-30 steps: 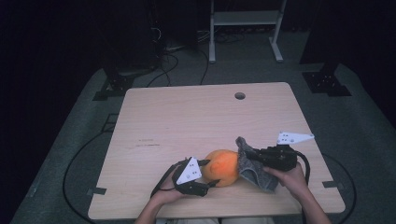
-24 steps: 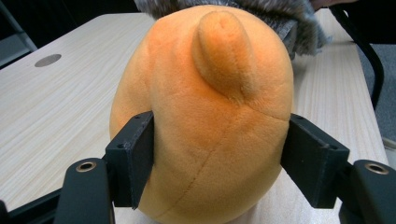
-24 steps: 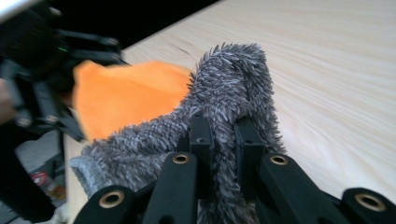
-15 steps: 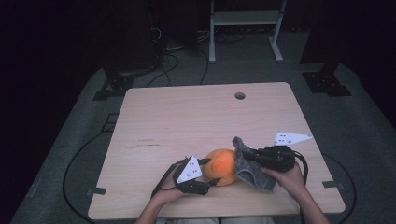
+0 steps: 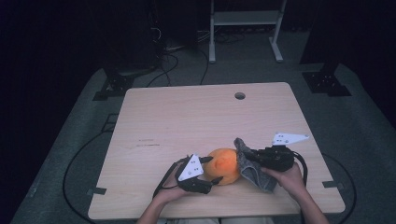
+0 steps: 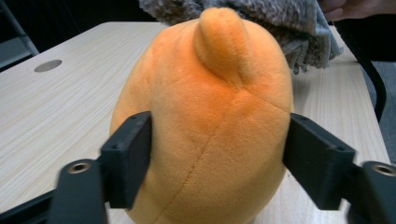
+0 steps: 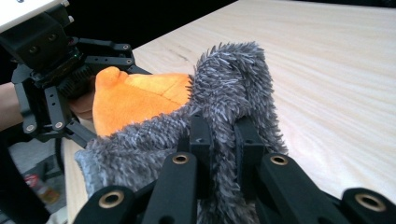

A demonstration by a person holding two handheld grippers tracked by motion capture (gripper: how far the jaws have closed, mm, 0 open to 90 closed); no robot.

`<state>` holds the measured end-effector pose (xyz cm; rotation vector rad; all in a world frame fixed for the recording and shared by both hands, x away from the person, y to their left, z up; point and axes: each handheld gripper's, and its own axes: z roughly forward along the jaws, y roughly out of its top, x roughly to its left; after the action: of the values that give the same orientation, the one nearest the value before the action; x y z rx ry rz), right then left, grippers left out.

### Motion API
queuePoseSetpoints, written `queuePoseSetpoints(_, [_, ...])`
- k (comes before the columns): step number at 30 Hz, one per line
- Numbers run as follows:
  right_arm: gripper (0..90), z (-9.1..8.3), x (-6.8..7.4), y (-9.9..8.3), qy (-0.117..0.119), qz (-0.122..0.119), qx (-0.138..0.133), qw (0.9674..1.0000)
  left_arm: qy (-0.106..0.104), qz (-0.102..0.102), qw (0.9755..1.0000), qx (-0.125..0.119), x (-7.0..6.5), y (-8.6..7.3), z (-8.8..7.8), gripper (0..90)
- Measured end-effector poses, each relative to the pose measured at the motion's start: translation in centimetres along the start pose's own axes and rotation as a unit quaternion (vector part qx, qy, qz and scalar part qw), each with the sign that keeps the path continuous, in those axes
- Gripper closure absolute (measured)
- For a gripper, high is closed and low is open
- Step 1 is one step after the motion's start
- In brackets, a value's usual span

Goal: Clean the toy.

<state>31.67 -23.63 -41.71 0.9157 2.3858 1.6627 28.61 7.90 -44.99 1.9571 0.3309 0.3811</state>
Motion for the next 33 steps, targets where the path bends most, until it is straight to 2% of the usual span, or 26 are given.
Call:
queuePoseSetpoints(1, [80.4, -0.2, 0.2, 0.1, -0.002, -0.003, -0.004, 1.0000, 0.001, -0.004, 1.0000, -0.002, 0.0, 0.0, 0.0, 23.1])
queuePoseSetpoints(3, [80.4, -0.3, 0.8, 0.7, 0.009, -0.013, -0.015, 0.9998, 0.002, -0.005, 1.0000, -0.004, 0.0, 0.0, 0.1, 23.5])
queuePoseSetpoints(6, [80.3, 0.3, 2.1, 1.7, 0.027, -0.034, -0.024, 0.9988, 0.003, 0.003, 1.0000, 0.000, -0.2, 0.0, 0.2, 24.5])
queuePoseSetpoints(9, [80.3, 1.3, 2.9, 2.0, 0.028, -0.051, -0.011, 0.9982, 0.002, 0.002, 1.0000, 0.002, -0.2, 0.0, 0.1, 24.6])
queuePoseSetpoints(12, [80.3, 1.4, 2.1, 1.5, 0.028, -0.037, -0.011, 0.9989, -0.002, -0.008, 0.9999, -0.006, 0.1, 0.2, -0.1, 19.9])
queuePoseSetpoints(14, [80.3, 1.0, 1.7, 1.2, 0.023, -0.029, -0.011, 0.9992, 0.011, -0.031, 0.9995, 0.006, 0.7, 0.2, 0.0, 10.1])
queuePoseSetpoints(16, [80.4, 0.8, 1.4, 1.0, 0.020, -0.026, -0.013, 0.9994, 0.005, -0.045, 0.9988, 0.020, 1.0, -0.1, 0.5, 9.2])
queuePoseSetpoints(17, [80.3, 0.7, 1.0, 0.7, 0.019, -0.020, -0.013, 0.9995, -0.001, -0.045, 0.9986, 0.028, 0.9, -0.2, 0.7, 11.3])
queuePoseSetpoints(19, [80.3, 0.5, 0.3, 0.5, 0.013, -0.010, -0.013, 0.9998, 0.004, -0.026, 0.9993, 0.028, 0.6, -0.1, 0.9, 20.9])
queuePoseSetpoints(21, [80.3, 0.3, -0.6, 0.1, 0.006, 0.007, -0.014, 0.9999, 0.010, -0.018, 0.9994, 0.026, 0.5, 0.0, 0.9, 30.0])
queuePoseSetpoints(24, [80.3, -0.1, -1.5, -0.4, -0.015, 0.019, -0.006, 0.9997, 0.020, -0.024, 0.9994, 0.014, 0.4, 0.4, 0.8, 35.6])
queuePoseSetpoints(26, [80.3, -0.5, -1.8, -0.7, -0.017, 0.026, -0.010, 0.9995, 0.027, -0.015, 0.9995, 0.011, 0.2, 1.0, 0.5, 37.7])
queuePoseSetpoints(28, [80.3, -1.0, -1.8, -0.7, -0.014, 0.023, -0.016, 0.9995, 0.036, 0.000, 0.9992, 0.013, -0.2, 1.7, 0.1, 38.2])
queuePoseSetpoints(30, [80.3, -1.4, -1.4, -0.2, -0.002, 0.020, -0.034, 0.9992, 0.040, 0.009, 0.9989, 0.022, -0.2, 2.0, -0.3, 38.4])
queuePoseSetpoints(31, [80.3, -1.6, -1.0, 0.2, 0.008, 0.017, -0.046, 0.9988, 0.043, 0.006, 0.9988, 0.023, -0.1, 2.0, -0.4, 38.5])
queuePoseSetpoints(33, [80.3, -1.7, -0.2, 0.7, 0.014, 0.002, -0.053, 0.9985, 0.043, 0.002, 0.9987, 0.027, 0.0, 2.0, -0.4, 38.7])
